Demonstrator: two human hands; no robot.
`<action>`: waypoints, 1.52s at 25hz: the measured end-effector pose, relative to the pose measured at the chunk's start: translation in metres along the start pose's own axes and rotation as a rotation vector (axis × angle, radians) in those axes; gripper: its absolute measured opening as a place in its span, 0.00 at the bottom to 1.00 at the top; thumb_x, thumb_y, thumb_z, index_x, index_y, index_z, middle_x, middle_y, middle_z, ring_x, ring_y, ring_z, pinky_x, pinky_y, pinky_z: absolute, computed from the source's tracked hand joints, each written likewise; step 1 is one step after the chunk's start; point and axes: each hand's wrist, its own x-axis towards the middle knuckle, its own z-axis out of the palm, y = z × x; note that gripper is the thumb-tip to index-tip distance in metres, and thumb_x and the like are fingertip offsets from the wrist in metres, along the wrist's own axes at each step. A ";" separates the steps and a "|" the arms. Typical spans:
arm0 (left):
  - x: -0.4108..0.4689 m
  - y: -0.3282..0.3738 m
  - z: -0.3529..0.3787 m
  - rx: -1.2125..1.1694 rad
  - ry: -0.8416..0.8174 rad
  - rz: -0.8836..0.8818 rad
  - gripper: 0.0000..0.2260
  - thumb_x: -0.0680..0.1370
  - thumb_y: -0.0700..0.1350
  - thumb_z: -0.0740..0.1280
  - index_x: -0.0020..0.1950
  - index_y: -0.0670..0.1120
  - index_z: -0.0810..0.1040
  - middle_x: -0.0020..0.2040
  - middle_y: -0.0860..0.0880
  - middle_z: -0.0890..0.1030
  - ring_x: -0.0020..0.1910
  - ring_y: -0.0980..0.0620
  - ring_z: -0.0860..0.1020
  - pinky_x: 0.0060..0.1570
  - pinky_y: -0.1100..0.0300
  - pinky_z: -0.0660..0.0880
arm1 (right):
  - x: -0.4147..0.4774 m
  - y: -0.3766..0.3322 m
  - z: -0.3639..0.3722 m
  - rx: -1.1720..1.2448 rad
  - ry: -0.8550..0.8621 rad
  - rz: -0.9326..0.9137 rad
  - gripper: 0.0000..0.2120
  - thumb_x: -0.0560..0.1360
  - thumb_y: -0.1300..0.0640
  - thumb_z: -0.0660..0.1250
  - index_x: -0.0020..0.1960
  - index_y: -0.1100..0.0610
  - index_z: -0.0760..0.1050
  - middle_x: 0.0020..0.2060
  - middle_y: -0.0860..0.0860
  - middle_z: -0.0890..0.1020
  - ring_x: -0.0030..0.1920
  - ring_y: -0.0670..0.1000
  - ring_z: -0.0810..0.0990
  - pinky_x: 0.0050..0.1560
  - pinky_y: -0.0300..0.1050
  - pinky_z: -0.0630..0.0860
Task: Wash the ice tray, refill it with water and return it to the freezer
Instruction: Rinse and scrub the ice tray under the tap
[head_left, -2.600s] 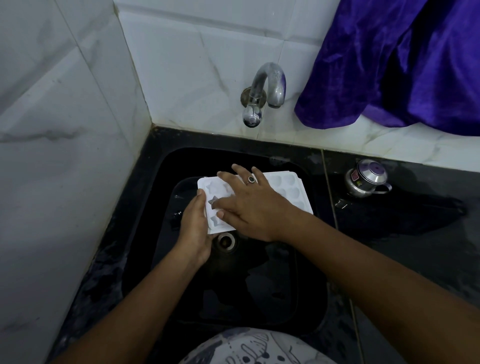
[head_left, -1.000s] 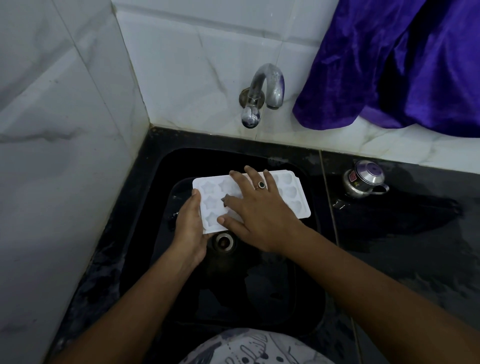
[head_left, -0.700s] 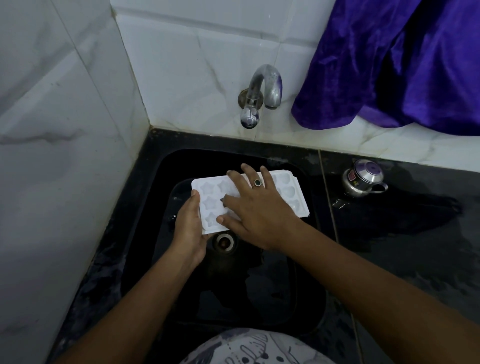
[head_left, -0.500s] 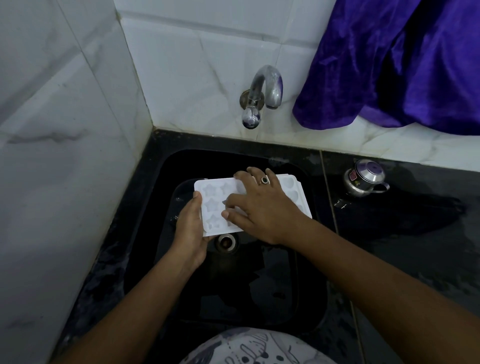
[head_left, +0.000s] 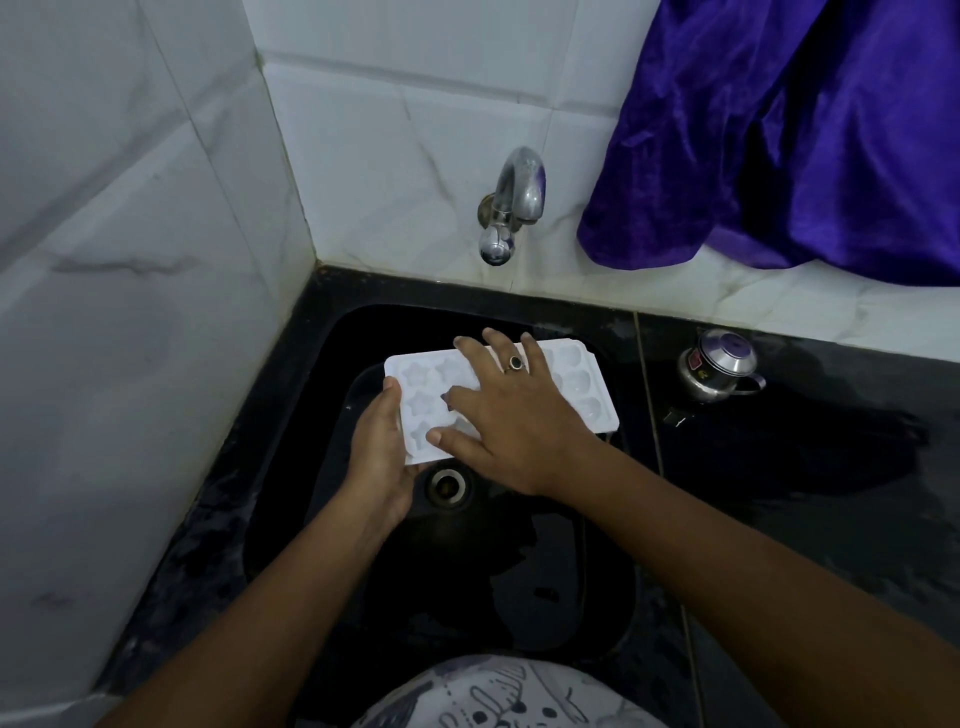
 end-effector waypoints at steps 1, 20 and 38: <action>-0.001 0.002 0.001 -0.012 0.009 0.003 0.21 0.88 0.58 0.55 0.62 0.47 0.83 0.53 0.45 0.90 0.48 0.46 0.89 0.37 0.57 0.84 | -0.003 0.003 -0.001 0.040 -0.010 -0.010 0.26 0.82 0.33 0.53 0.69 0.46 0.77 0.82 0.56 0.58 0.82 0.62 0.52 0.79 0.69 0.45; -0.033 -0.032 0.020 0.022 0.082 0.057 0.22 0.88 0.58 0.54 0.62 0.47 0.83 0.54 0.44 0.89 0.48 0.46 0.89 0.43 0.54 0.85 | -0.036 0.037 0.001 0.148 -0.041 -0.121 0.23 0.81 0.32 0.56 0.68 0.41 0.78 0.82 0.54 0.58 0.82 0.61 0.51 0.79 0.67 0.46; -0.016 -0.028 0.011 0.017 0.145 0.044 0.22 0.88 0.59 0.54 0.63 0.47 0.83 0.55 0.45 0.89 0.51 0.44 0.89 0.42 0.53 0.84 | -0.022 0.049 0.008 0.142 -0.040 -0.208 0.27 0.82 0.32 0.52 0.75 0.42 0.72 0.83 0.55 0.57 0.83 0.60 0.50 0.80 0.66 0.47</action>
